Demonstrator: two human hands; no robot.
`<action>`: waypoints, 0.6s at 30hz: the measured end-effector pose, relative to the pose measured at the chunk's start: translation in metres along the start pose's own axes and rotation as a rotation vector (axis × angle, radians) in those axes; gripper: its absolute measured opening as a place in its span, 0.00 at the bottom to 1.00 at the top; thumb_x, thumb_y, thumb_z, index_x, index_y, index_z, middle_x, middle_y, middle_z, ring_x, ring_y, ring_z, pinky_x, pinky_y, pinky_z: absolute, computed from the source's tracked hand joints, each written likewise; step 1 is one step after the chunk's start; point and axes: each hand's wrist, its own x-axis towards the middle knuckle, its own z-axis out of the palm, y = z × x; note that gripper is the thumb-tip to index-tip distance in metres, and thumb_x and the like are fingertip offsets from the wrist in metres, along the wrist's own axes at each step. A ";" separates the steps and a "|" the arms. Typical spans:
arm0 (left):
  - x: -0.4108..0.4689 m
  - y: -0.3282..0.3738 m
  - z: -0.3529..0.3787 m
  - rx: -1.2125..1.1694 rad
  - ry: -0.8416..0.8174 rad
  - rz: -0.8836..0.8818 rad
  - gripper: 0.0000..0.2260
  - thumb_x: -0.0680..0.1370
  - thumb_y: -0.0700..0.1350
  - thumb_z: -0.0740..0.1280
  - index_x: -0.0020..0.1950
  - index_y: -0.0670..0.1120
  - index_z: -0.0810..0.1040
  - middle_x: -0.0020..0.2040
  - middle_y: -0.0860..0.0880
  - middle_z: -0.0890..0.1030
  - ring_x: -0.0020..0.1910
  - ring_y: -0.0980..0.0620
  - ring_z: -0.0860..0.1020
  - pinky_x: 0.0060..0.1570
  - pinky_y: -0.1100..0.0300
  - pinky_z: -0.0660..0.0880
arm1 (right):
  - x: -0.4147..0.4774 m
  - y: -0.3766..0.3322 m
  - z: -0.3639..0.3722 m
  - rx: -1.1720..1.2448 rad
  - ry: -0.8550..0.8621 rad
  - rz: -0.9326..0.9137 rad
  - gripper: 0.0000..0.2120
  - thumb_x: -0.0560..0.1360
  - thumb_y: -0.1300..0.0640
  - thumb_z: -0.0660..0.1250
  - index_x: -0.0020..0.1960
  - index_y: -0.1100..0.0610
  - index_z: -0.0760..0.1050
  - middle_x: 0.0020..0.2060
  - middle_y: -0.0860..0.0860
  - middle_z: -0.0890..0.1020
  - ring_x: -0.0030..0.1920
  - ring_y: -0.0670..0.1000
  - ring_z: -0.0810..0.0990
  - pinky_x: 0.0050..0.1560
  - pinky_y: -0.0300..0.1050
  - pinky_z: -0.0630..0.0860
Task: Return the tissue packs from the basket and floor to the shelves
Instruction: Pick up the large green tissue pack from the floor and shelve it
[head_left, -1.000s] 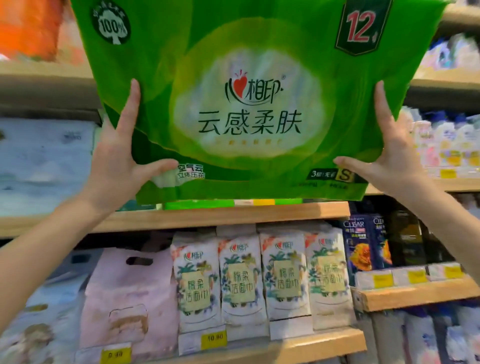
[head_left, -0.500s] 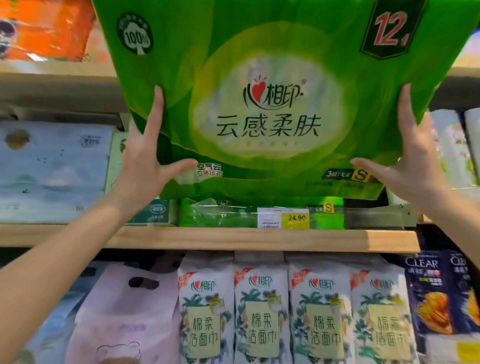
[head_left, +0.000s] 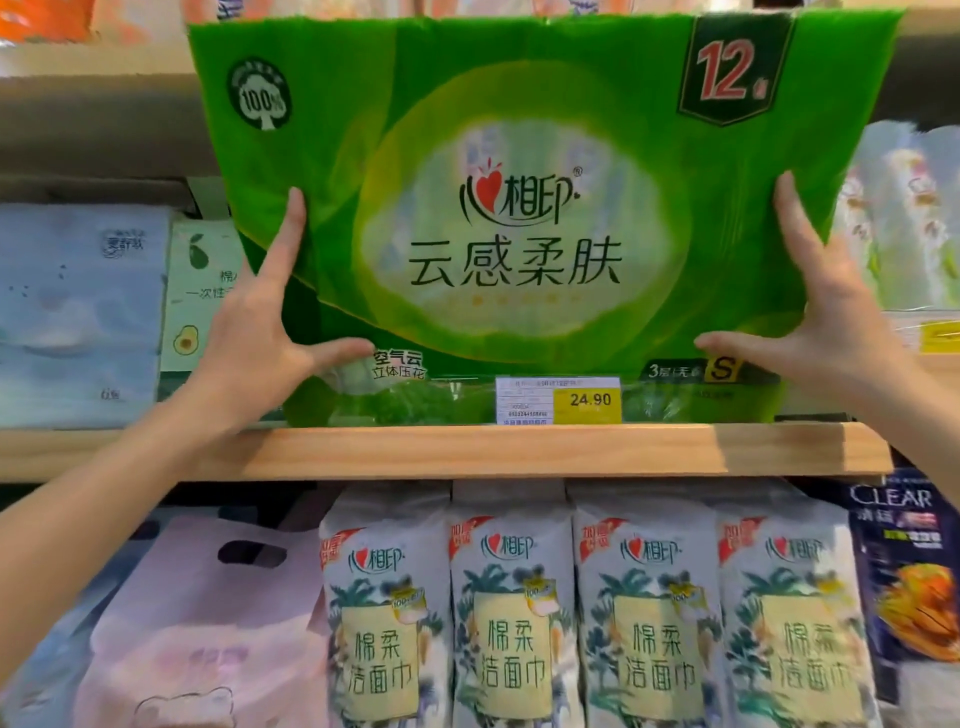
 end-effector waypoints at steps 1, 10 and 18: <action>0.000 0.000 0.001 0.008 0.005 -0.004 0.52 0.59 0.54 0.73 0.75 0.57 0.44 0.75 0.48 0.60 0.68 0.57 0.60 0.65 0.63 0.56 | 0.000 0.000 0.001 0.002 0.009 0.004 0.55 0.61 0.56 0.76 0.74 0.43 0.41 0.70 0.63 0.60 0.71 0.57 0.59 0.63 0.39 0.51; -0.006 0.004 -0.008 0.091 -0.023 -0.053 0.52 0.61 0.61 0.75 0.74 0.61 0.43 0.76 0.46 0.58 0.71 0.47 0.62 0.65 0.56 0.60 | -0.002 -0.004 0.001 -0.101 0.115 -0.017 0.46 0.62 0.34 0.67 0.74 0.45 0.51 0.74 0.62 0.50 0.74 0.61 0.50 0.69 0.50 0.52; 0.014 0.032 0.000 0.415 0.240 0.081 0.36 0.74 0.64 0.57 0.71 0.40 0.55 0.76 0.37 0.48 0.76 0.43 0.47 0.72 0.52 0.40 | 0.046 -0.054 0.009 -0.456 0.177 -0.221 0.55 0.57 0.20 0.53 0.75 0.46 0.45 0.74 0.66 0.44 0.72 0.70 0.41 0.67 0.70 0.38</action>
